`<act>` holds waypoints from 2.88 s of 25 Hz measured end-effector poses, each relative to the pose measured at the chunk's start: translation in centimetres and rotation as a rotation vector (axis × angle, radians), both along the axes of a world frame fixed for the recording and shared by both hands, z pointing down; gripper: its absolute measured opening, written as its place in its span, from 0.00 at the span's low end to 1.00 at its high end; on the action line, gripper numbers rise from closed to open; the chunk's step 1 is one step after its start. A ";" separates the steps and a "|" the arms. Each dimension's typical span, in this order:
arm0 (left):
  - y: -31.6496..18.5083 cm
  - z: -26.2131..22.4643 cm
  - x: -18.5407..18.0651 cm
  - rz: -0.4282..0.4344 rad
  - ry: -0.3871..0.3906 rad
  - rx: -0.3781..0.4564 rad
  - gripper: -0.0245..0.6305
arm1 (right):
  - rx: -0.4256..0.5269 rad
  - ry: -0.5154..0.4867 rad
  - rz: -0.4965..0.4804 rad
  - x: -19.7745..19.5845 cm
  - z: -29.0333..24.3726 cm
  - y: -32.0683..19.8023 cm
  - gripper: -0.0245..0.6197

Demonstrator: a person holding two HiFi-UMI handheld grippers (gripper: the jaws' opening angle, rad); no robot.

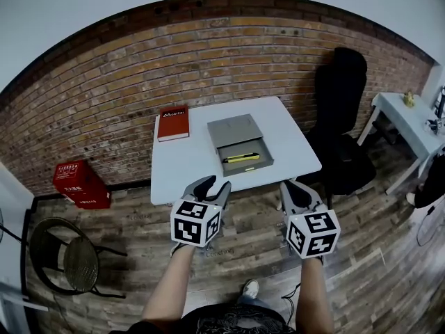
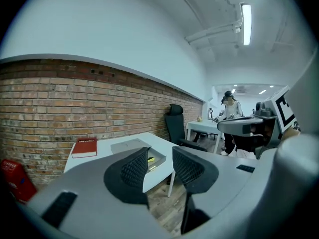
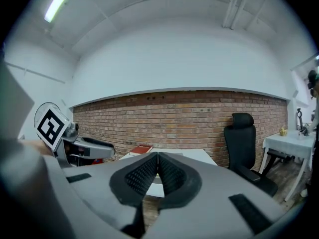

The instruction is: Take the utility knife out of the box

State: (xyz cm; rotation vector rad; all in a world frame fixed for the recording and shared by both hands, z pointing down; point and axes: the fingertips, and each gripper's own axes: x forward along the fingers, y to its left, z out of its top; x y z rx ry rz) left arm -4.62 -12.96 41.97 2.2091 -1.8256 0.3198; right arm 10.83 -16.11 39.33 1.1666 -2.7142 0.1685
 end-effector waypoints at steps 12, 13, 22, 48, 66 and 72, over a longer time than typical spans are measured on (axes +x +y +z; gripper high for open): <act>-5.3 -1.9 2.0 -0.011 0.043 0.060 0.27 | -0.011 -0.014 -0.100 1.4 0.3 -5.3 0.07; -5.6 -1.9 2.2 -0.011 0.046 0.063 0.27 | -0.009 -0.016 -0.104 1.5 0.3 -5.6 0.07; -7.6 -1.3 2.8 -0.002 0.026 0.049 0.27 | 0.001 -0.025 -0.114 2.1 0.2 -7.9 0.07; -22.9 4.2 -4.2 0.169 -0.039 -0.030 0.31 | -0.035 0.027 -0.051 -5.6 2.6 -21.3 0.07; -28.8 10.5 -3.9 0.472 -0.141 -0.196 0.33 | -0.067 0.045 0.060 -8.5 4.1 -27.1 0.07; -28.8 13.2 -2.9 0.567 -0.172 -0.268 0.33 | -0.079 0.053 0.083 -8.5 4.8 -27.3 0.07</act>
